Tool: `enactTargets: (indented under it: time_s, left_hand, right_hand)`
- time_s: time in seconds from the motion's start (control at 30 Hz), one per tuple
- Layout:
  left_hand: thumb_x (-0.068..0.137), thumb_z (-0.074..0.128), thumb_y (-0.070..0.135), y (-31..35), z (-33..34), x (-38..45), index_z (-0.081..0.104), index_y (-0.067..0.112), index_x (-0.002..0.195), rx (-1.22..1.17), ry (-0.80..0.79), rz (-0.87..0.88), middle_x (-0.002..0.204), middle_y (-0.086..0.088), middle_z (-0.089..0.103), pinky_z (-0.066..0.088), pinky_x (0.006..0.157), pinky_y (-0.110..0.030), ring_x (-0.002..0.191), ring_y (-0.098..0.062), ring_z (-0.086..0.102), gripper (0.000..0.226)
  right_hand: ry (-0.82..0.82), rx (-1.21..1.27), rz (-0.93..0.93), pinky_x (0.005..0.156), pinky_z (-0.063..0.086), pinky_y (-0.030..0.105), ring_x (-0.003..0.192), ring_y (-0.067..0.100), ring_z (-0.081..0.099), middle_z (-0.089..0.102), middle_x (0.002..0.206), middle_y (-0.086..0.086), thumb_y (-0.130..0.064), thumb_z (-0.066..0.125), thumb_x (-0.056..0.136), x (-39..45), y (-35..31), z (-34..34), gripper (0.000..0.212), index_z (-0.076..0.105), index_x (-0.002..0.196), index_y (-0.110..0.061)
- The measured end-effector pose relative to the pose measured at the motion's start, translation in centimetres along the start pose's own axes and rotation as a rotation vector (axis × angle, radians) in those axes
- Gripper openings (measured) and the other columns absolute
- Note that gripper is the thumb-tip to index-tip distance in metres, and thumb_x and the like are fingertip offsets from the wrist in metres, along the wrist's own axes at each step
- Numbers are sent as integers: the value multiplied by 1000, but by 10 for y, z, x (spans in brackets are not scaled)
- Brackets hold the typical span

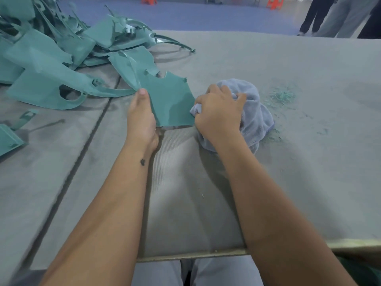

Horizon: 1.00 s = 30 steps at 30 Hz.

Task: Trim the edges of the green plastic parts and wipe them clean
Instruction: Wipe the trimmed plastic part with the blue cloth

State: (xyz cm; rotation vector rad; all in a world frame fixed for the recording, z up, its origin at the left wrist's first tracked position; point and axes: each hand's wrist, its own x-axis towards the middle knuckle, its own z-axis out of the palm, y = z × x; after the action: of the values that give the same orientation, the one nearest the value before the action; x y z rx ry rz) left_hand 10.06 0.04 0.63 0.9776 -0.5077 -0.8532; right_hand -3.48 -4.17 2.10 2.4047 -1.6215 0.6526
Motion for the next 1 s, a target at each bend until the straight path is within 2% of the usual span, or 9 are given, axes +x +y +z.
enactTargets:
  time_s: [0.07, 0.17, 0.33, 0.47, 0.6, 0.7, 0.8, 0.9, 1.0]
  left_hand:
    - [106, 32, 31, 4, -4, 2, 63, 23, 100, -1, 64, 12, 83, 10, 75, 55, 60, -29, 74, -10, 72, 33]
    - [106, 33, 33, 11, -9, 4, 62, 25, 100, -77, 102, 10, 86, 9, 76, 60, 68, -40, 80, -13, 73, 31]
    - [94, 62, 11, 7, 2, -1, 62, 21, 102, -181, 62, 1, 88, 6, 75, 59, 71, -38, 85, -16, 73, 13]
    - [88, 65, -2, 3, 9, -4, 59, 18, 105, -276, 150, -9, 90, 4, 73, 57, 65, -30, 81, -13, 72, 27]
    - [92, 61, 1, 0, 18, -11, 54, 6, 130, -454, 129, -105, 109, -9, 69, 58, 62, -28, 81, -17, 72, 39]
    - [95, 57, 9, -1, 24, -12, 50, 3, 136, -554, 57, -219, 125, -15, 64, 56, 89, -39, 103, -26, 68, 42]
    - [97, 54, 22, -1, 20, -7, 46, 5, 141, -573, -8, -309, 137, -16, 56, 43, 106, -44, 123, -31, 56, 48]
    - [98, 52, 21, 1, 14, -3, 46, 5, 141, -517, -20, -290, 137, -15, 55, 45, 105, -43, 124, -29, 56, 46]
    - [99, 52, 11, 6, 15, -5, 47, 2, 139, -517, -5, -251, 130, -18, 61, 55, 91, -39, 109, -27, 65, 42]
  right_hand:
    - [67, 45, 93, 86, 24, 44, 104, 22, 46, 54, 106, -3, -20, 50, 78, 2, 6, 0, 24, 68, 90, -28]
    - [196, 244, 260, 77, 18, 35, 103, 19, 50, 55, 105, -4, -22, 47, 79, 3, 11, -10, 27, 67, 96, -29]
    - [367, 798, 230, 85, 45, 45, 86, 16, 60, 60, 95, -4, -18, 53, 77, -14, 5, -30, 21, 69, 88, -26]
    - [469, 766, 237, 81, 48, 46, 81, 15, 61, 60, 94, -6, -14, 57, 76, -19, -9, -28, 21, 72, 88, -23]
    - [388, 907, 165, 79, 50, 36, 82, 12, 62, 65, 89, -4, -10, 56, 78, -16, -10, -22, 18, 69, 86, -19]
    - [257, 1058, 58, 76, 46, 13, 81, -2, 61, 65, 82, -11, -3, 57, 78, -17, -10, -20, 20, 64, 88, -19]
    - [-17, 1083, -91, 77, 48, 12, 82, -3, 63, 68, 83, -10, -3, 59, 78, -22, -15, -15, 22, 67, 88, -20]
    - [-79, 1159, -104, 77, 52, 20, 83, 6, 67, 70, 83, -4, -2, 61, 83, -21, -16, -11, 14, 70, 86, -13]
    - [72, 1264, 60, 71, 50, 17, 75, 4, 65, 68, 76, -7, 5, 55, 81, -14, -11, -13, 22, 67, 84, -13]
